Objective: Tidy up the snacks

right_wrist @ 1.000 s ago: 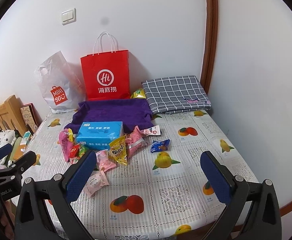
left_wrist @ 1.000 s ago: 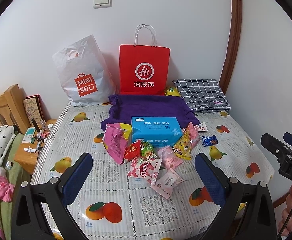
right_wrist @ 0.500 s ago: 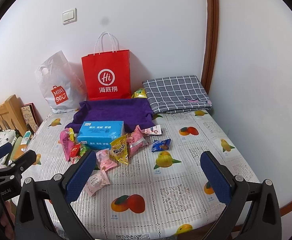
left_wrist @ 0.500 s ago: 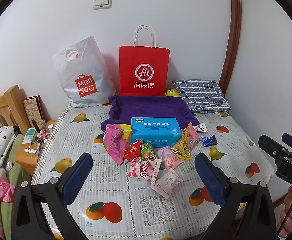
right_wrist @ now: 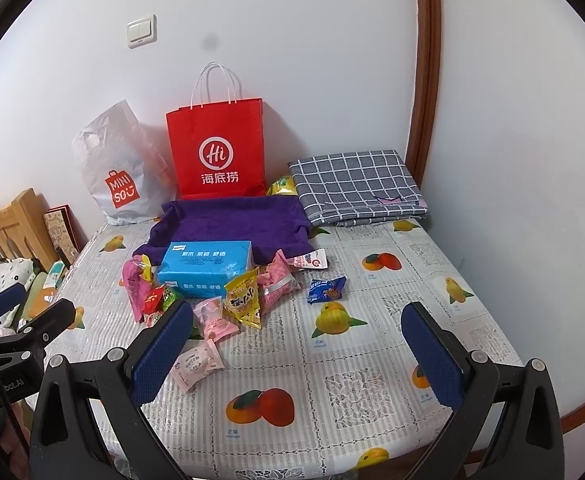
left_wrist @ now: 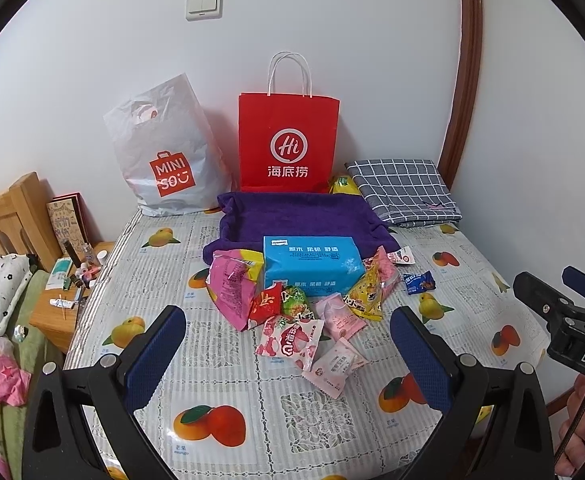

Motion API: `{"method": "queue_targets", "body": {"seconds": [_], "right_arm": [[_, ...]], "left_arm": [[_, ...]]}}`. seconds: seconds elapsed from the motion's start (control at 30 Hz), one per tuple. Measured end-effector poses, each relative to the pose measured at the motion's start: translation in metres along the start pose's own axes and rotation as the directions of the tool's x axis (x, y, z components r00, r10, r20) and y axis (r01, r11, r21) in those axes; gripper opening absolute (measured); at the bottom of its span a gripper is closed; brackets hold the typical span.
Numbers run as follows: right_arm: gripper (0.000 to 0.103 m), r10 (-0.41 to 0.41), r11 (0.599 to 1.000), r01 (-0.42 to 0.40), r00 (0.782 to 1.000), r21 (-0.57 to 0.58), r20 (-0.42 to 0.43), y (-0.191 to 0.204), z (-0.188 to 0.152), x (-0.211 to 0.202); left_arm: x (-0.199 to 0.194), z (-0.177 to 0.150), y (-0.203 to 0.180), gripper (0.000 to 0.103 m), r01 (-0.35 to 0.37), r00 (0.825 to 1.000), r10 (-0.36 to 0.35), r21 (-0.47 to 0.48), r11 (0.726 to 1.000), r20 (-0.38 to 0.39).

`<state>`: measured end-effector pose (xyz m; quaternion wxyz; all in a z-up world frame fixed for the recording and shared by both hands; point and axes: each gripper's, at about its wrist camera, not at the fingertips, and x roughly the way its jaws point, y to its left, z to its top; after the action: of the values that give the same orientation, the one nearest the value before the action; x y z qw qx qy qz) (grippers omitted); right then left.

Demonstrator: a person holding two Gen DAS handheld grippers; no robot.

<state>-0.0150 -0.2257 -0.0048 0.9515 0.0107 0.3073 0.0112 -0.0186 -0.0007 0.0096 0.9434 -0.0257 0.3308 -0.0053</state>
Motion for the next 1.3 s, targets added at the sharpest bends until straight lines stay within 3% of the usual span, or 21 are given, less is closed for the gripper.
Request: {"method": "queue_targets", "body": {"seconds": [1.3], "right_arm": [[0.102,0.012,1.000,-0.012,1.000,-0.002,0.014,-0.0004,-0.0025,-0.0022]], "left_arm": [[0.0054,0.0025,-0.0031,0.103,0.003,1.000,-0.003,0.018,1.000,-0.005]]}}
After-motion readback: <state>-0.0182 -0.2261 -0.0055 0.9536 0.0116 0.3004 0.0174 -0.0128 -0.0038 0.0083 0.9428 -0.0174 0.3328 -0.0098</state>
